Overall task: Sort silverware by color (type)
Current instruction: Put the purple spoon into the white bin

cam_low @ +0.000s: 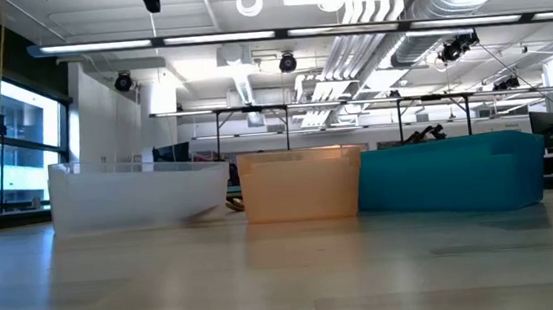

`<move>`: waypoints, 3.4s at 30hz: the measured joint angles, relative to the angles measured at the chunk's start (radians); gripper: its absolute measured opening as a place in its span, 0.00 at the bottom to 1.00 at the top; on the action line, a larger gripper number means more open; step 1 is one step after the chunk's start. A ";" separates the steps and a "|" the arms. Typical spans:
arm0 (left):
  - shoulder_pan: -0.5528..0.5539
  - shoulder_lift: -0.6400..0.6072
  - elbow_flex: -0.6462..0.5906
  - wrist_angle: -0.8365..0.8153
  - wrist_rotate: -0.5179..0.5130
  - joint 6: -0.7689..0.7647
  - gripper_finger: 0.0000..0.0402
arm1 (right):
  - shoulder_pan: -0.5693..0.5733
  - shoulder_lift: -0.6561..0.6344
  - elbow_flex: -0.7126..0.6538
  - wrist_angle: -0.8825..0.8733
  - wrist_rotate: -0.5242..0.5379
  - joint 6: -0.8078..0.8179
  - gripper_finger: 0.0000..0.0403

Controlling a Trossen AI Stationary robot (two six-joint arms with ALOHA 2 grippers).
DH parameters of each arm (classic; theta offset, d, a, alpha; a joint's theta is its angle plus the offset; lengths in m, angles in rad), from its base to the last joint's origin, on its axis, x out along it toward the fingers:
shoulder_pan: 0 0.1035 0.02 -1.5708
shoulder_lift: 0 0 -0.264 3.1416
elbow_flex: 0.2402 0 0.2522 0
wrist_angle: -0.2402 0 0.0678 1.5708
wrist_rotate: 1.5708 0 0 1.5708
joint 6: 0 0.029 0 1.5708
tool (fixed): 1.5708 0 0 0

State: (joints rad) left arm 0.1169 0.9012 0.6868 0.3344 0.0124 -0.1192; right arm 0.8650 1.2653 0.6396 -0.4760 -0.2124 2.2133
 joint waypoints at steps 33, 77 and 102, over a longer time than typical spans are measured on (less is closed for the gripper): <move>0.000 0.000 0.000 0.000 -0.002 -0.001 0.00 | -0.025 0.240 0.093 -0.175 0.040 0.035 0.56; 0.000 0.000 0.000 -0.002 0.003 -0.009 0.00 | -0.040 0.175 0.088 -0.197 0.051 -0.029 0.39; 0.001 0.000 0.000 -0.001 -0.003 0.026 0.00 | -0.044 0.222 0.043 -0.134 0.033 0.057 0.39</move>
State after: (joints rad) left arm 0.1182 0.9012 0.6868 0.3330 0.0097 -0.0937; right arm 0.8208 1.4872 0.6830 -0.6102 -0.1795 2.2700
